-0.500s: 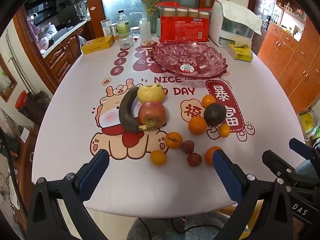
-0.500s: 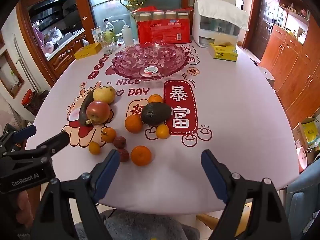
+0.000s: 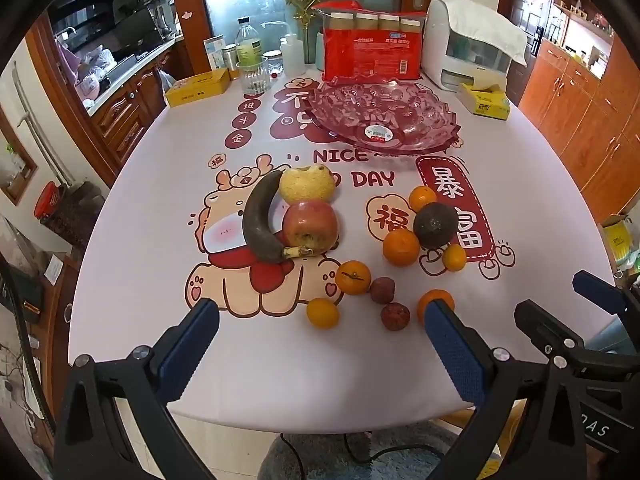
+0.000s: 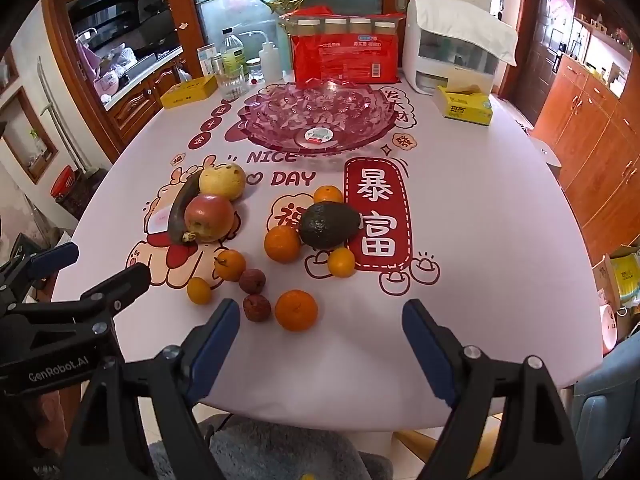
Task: Organize fruits
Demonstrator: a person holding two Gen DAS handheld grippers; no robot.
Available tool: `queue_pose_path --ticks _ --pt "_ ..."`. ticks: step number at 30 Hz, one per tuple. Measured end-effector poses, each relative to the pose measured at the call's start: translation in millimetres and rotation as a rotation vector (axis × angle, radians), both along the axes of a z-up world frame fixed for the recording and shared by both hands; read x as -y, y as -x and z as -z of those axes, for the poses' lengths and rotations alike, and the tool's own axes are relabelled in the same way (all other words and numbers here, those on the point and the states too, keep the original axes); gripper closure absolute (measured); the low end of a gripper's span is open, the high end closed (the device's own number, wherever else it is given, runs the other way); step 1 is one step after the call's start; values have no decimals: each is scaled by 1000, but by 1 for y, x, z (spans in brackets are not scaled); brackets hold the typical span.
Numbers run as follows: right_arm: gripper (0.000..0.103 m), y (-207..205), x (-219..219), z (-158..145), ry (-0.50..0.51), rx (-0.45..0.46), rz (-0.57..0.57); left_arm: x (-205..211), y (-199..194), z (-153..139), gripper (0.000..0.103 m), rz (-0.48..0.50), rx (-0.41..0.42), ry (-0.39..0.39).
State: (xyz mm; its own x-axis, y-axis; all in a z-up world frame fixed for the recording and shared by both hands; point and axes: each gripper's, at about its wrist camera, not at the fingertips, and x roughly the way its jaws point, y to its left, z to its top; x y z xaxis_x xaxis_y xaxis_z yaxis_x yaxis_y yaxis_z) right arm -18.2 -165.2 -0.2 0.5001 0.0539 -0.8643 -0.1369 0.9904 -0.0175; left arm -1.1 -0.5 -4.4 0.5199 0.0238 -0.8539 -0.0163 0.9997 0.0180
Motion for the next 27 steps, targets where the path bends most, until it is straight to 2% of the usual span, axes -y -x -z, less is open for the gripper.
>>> queue_pose_path --ticks 27 --pt "19 -6 -2 -9 -5 27 -47 1 -6 -10 4 -19 15 12"
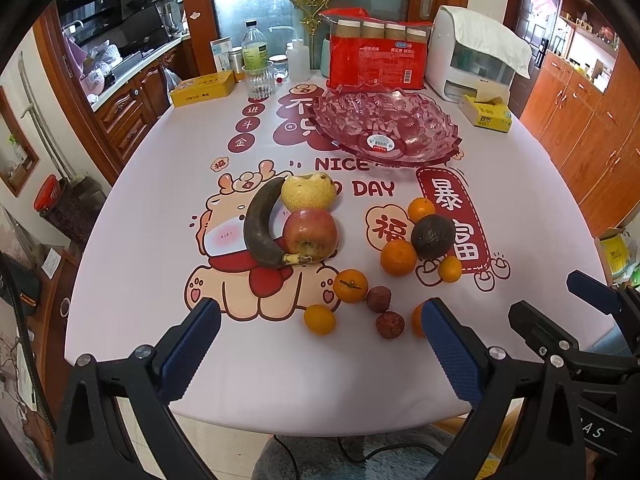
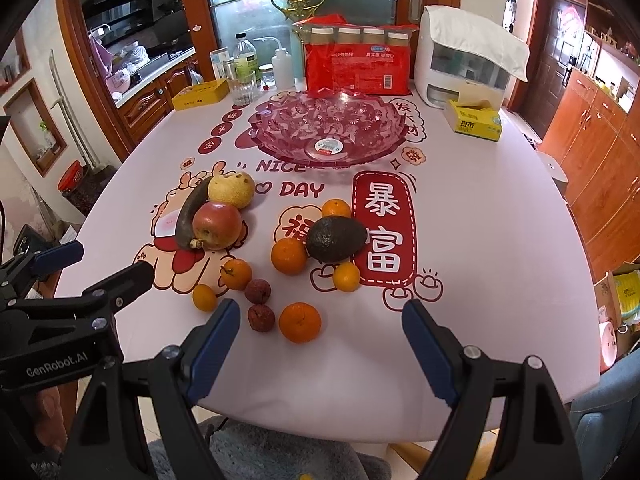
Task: Organize fruits
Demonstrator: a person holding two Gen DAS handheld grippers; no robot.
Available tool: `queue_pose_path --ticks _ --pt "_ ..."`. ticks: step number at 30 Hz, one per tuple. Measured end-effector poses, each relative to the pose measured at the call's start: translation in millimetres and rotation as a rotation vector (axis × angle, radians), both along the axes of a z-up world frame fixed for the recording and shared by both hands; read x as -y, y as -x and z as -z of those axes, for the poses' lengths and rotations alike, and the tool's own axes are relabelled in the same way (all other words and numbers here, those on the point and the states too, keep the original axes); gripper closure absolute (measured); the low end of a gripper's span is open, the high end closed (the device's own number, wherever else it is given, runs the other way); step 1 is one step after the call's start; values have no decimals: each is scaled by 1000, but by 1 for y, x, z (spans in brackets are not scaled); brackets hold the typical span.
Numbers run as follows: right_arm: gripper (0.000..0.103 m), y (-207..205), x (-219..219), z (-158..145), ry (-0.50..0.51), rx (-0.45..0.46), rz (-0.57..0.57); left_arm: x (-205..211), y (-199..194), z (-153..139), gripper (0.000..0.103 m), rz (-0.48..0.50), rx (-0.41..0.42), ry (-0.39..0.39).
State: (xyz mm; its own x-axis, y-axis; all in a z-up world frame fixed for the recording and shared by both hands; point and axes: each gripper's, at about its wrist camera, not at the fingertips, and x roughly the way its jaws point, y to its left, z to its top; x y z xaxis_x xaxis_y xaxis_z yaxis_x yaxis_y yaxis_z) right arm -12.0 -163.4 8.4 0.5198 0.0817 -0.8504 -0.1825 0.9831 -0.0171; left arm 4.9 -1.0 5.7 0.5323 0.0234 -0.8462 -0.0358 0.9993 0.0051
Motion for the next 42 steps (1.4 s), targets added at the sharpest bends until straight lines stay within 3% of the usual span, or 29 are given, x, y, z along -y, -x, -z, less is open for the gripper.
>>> queue_pose_path --ticks 42 --pt "19 -9 17 -8 -45 35 -57 13 3 -15 4 -46 39 0"
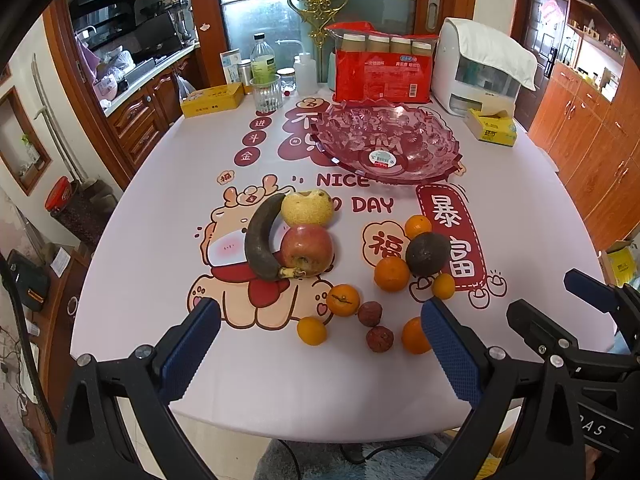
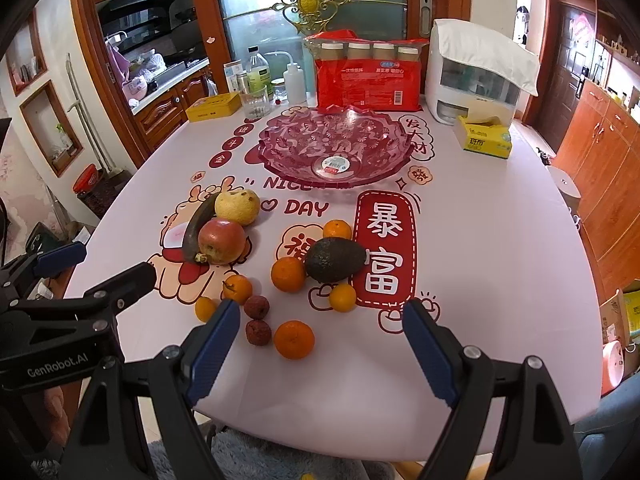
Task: Organize fruits
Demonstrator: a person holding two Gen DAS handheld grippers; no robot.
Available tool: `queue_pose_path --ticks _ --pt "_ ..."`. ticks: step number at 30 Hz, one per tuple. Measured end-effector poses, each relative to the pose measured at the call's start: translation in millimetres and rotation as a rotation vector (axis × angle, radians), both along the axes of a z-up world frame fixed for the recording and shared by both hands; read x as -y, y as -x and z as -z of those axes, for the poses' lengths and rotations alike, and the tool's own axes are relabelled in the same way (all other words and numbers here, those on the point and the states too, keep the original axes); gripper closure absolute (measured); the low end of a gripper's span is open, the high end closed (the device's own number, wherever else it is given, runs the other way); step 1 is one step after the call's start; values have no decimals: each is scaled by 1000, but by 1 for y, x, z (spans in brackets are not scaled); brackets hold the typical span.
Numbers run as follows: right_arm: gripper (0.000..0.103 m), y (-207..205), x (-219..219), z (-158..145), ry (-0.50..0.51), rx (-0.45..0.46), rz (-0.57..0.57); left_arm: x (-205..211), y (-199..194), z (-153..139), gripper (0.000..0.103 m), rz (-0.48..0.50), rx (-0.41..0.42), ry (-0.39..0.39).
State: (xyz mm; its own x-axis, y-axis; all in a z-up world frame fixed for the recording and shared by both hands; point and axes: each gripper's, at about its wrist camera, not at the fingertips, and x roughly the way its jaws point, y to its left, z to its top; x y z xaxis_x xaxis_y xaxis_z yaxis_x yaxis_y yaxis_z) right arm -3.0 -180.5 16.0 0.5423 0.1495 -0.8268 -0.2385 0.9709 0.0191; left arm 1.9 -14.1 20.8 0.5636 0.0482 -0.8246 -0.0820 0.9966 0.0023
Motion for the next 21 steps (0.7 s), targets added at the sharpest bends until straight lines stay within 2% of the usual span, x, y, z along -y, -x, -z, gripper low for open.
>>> queue_pose_path --ticks 8,15,21 --pt "19 -1 3 1 -13 1 -12 -1 1 1 4 -4 -12 13" --pt "19 -2 3 11 -31 -36 -11 -1 1 5 4 -6 -41 -7" --pt "19 -4 0 27 -41 -89 -3 -6 -2 20 4 -6 -85 -6"
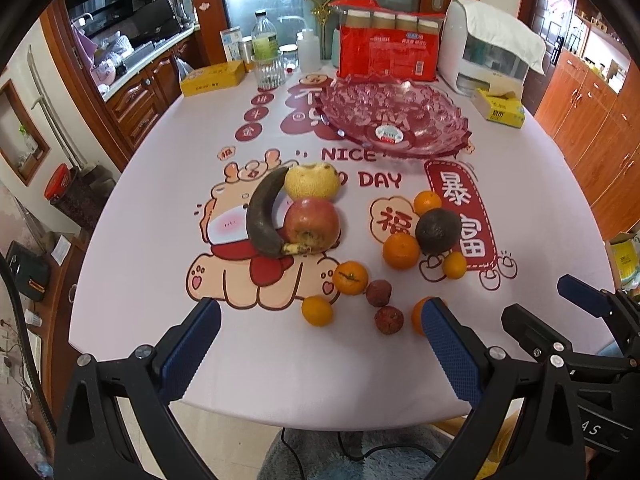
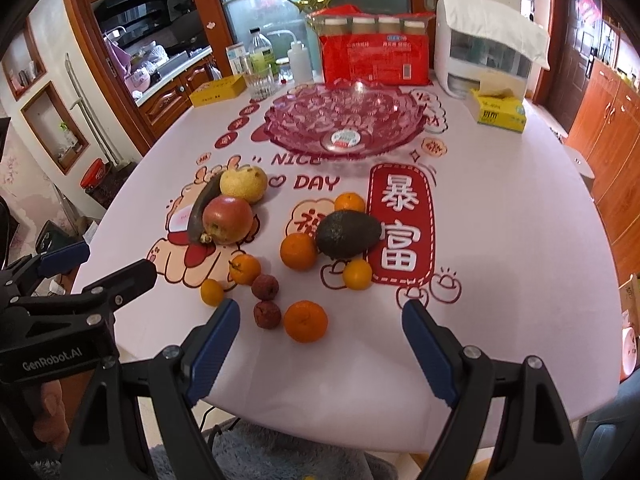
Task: Organize fruits
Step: 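Grasp a small orange with the left tool while the right tool grasps a large mandarin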
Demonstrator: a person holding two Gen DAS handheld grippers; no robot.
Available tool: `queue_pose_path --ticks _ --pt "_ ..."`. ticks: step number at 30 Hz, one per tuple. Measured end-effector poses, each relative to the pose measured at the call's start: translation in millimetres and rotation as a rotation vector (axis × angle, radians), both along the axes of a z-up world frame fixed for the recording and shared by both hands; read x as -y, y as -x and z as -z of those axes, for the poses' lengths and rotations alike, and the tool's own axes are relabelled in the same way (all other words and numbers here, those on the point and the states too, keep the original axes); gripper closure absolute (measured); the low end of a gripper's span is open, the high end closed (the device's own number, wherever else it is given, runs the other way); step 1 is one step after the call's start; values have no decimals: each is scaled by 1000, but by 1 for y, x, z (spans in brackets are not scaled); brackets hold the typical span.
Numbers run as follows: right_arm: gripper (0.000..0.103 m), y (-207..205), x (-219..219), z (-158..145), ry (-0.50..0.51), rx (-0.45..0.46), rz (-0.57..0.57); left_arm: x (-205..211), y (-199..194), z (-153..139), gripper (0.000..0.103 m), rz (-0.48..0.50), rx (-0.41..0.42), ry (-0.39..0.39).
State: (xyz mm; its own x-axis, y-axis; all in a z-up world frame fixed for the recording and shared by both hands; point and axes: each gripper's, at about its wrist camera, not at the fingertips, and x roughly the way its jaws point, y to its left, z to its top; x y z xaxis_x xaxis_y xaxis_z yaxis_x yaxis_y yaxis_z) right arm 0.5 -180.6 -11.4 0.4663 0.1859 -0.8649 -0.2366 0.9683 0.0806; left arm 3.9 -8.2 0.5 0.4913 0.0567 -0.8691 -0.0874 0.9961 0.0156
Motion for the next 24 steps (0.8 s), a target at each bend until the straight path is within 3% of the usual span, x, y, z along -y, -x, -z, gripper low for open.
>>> queue_pose_path --ticks 10,18,24 --pt "19 -8 -8 37 -1 -105 30 -18 -12 36 3 16 -93 42" --pt "20 -21 -13 71 8 -183 57 -52 -27 82 3 -47 -178 127" --pt "31 -27 -12 92 0 -243 67 -59 -34 113 9 -31 -236 170"
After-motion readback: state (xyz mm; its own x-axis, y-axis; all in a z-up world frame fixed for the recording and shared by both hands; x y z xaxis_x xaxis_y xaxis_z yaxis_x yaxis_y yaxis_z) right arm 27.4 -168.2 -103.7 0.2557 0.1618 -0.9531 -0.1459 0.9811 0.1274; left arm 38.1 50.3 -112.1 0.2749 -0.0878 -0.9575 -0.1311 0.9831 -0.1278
